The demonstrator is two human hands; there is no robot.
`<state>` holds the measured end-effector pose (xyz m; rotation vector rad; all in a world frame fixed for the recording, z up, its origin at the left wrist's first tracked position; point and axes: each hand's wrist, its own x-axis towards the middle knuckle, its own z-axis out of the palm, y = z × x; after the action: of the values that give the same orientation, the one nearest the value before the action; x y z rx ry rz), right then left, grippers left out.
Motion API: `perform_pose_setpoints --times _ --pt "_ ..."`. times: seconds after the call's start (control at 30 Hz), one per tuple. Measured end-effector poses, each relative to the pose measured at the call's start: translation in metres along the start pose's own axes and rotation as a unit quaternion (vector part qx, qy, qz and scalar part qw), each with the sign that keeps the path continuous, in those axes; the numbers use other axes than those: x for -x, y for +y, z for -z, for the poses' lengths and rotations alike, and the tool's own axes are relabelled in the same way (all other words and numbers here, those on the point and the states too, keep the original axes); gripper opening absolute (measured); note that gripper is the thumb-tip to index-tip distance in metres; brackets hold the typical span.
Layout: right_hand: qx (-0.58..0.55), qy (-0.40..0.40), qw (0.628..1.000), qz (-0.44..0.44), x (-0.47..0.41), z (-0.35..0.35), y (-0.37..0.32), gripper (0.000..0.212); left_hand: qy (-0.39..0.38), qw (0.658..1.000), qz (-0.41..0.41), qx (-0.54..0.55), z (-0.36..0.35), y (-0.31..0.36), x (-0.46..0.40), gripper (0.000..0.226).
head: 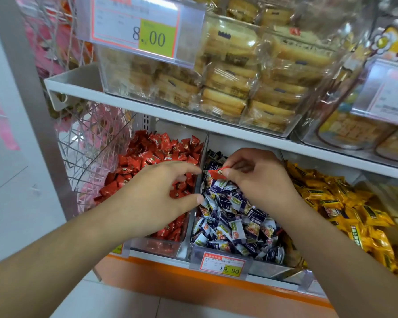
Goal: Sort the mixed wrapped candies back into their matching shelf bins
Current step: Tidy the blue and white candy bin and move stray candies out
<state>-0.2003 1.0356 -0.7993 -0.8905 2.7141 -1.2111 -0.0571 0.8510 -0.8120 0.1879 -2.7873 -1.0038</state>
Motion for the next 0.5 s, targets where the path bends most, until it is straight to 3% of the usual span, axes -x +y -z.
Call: perform_pose_setpoints --times 0.17,0.27,0.37,0.5 --pt "-0.184 -0.097 0.978 0.004 0.026 0.004 -0.040 0.007 0.059 0.990 -0.003 0.131 0.004 0.005 -0.002 0.036" --pt "-0.194 -0.084 0.977 -0.008 0.026 -0.001 -0.041 0.010 0.116 0.990 0.007 0.085 0.009 0.000 -0.001 0.012" --pt "-0.063 -0.051 0.997 -0.001 0.021 -0.002 -0.023 0.010 0.145 0.988 0.054 -0.028 0.017 -0.006 0.003 0.022" --pt "0.113 -0.151 0.981 0.038 0.027 -0.014 -0.006 0.026 0.078 0.995 0.003 -0.056 0.015 -0.003 0.006 0.050"
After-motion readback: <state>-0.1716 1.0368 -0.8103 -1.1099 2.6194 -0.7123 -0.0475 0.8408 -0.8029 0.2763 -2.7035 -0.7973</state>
